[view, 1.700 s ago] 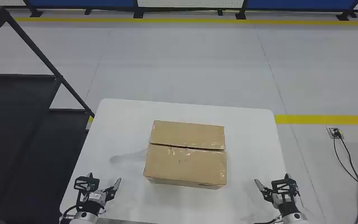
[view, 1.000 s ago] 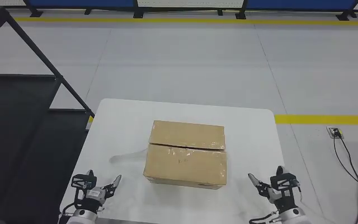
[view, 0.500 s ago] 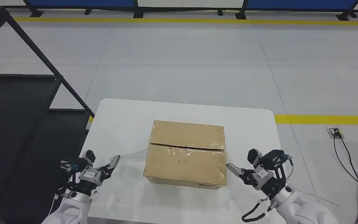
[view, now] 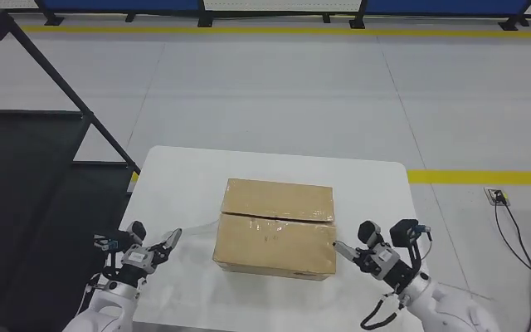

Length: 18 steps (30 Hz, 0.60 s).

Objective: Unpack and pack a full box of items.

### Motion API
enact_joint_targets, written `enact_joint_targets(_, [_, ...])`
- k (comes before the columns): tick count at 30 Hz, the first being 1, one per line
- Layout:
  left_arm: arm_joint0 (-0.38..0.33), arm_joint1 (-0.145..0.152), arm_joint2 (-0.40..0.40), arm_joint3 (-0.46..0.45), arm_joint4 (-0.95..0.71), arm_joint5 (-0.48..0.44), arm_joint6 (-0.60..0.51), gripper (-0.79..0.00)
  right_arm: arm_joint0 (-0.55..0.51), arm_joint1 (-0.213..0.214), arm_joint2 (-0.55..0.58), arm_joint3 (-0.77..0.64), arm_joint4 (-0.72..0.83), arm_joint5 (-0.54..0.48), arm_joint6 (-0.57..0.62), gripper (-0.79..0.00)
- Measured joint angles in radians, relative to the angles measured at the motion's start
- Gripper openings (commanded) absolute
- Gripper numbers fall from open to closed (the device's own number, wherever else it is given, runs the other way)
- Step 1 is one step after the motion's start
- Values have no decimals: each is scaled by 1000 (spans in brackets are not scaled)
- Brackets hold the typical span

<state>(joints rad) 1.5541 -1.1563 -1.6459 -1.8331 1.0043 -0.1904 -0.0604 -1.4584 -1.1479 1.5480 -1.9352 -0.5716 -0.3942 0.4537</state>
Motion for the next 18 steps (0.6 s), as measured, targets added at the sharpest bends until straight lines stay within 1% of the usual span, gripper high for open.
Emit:
enact_joint_targets(4, [-45, -2, 7, 17, -91, -22, -61, 0, 81, 2, -21, 77, 191, -35, 104, 0])
enact_joint_targets(10, [-90, -1, 3, 46, -245, -78, -148, 0, 191, 9, -43, 206, 418, -56, 274, 0])
enact_joint_targets(12, [-99, -1, 0, 49, -278, -85, -169, 0, 224, 11, -47, 248, 457, -62, 308, 0])
enact_joint_targets(18, [-96, 1, -8, 41, -327, -96, -196, 0, 265, 14, -67, 310, 476, -64, 335, 0])
